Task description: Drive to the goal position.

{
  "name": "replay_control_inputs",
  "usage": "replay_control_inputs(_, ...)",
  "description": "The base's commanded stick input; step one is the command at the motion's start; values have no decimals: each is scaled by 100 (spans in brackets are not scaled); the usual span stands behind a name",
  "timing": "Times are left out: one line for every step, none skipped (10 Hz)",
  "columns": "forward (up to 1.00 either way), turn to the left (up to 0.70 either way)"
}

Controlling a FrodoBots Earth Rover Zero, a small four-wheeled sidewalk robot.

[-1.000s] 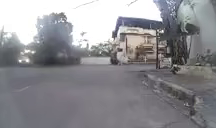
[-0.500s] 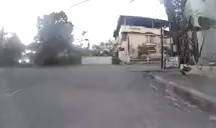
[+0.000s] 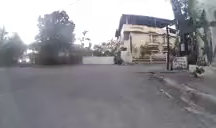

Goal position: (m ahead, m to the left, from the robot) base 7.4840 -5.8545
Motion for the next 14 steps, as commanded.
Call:
replay_control_inputs(100,0)
replay_control_inputs(100,0)
replay_control_inputs(100,0)
replay_control_inputs(100,0)
replay_control_inputs(100,0)
replay_control_inputs(100,-6)
replay_control_inputs(100,-22)
replay_control_inputs(100,-36)
replay_control_inputs(100,-40)
replay_control_inputs(100,-39)
replay_control_inputs(100,-6)
replay_control_inputs(100,0)
replay_control_inputs(100,0)
replay_control_inputs(100,0)
